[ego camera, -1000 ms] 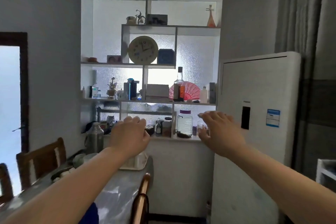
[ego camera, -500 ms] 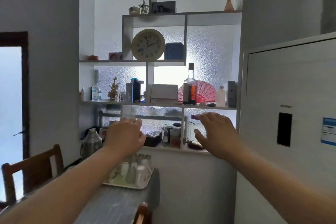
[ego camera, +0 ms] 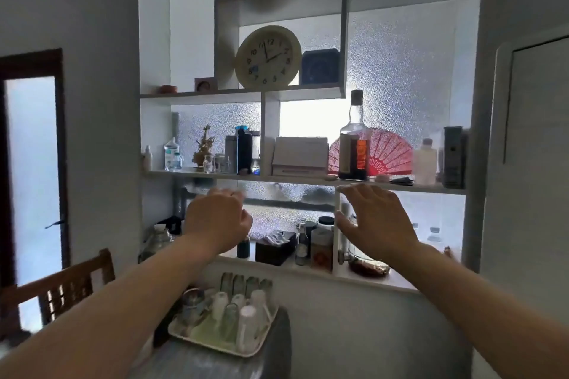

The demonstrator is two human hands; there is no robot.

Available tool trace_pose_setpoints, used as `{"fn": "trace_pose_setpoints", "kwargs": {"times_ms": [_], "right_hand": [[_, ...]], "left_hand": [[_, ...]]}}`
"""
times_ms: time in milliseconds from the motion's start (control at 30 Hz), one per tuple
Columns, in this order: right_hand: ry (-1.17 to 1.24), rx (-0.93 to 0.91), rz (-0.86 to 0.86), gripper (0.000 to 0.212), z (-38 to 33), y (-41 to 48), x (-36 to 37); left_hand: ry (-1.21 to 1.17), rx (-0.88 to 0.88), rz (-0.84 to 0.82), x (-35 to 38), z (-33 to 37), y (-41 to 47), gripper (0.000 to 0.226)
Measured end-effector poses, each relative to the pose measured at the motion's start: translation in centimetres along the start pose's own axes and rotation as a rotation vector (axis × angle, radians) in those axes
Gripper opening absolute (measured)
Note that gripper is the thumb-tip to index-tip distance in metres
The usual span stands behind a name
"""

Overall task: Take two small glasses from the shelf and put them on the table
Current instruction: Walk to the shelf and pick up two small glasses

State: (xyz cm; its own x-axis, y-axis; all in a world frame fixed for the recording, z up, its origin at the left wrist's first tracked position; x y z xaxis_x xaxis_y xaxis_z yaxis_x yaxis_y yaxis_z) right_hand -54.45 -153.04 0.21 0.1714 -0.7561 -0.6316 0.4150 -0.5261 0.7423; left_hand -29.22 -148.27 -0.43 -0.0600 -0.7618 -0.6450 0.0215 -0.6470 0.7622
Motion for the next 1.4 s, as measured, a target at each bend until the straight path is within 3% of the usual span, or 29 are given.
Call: {"fn": "trace_pose_setpoints", "kwargs": {"times_ms": [600,1067,1400], "right_hand": [[0.244,-0.305,0.018,0.05,4.8,17.7,23.7],[0.368,-0.392,0.061,0.048,-1.7,26.1,33.4],[0.37,-0.405,0.091,0.044,-9.1,35.4,37.6]], "left_hand": [[0.212,-0.297,0.058,15.5,-4.2,13.4,0.023],[0.318,-0.379,0.054,22.2,-11.8,16.6,0.025],[0.313,-0.372,0.096,24.6,-22.5,22.4,0.026]]}}
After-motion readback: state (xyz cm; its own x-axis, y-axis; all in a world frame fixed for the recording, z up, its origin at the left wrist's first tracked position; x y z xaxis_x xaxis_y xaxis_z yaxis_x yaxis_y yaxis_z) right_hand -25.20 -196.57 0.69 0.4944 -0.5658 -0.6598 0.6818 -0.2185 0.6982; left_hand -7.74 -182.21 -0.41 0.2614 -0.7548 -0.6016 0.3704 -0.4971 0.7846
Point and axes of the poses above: each hand's wrist, its own y-axis towards the middle knuckle, its own x-axis out of the palm, z = x × y, the point moved 3 cm from there along y, towards the middle knuckle, and after that the axes turned 14 degrees about -y, right-handed, at the moved point
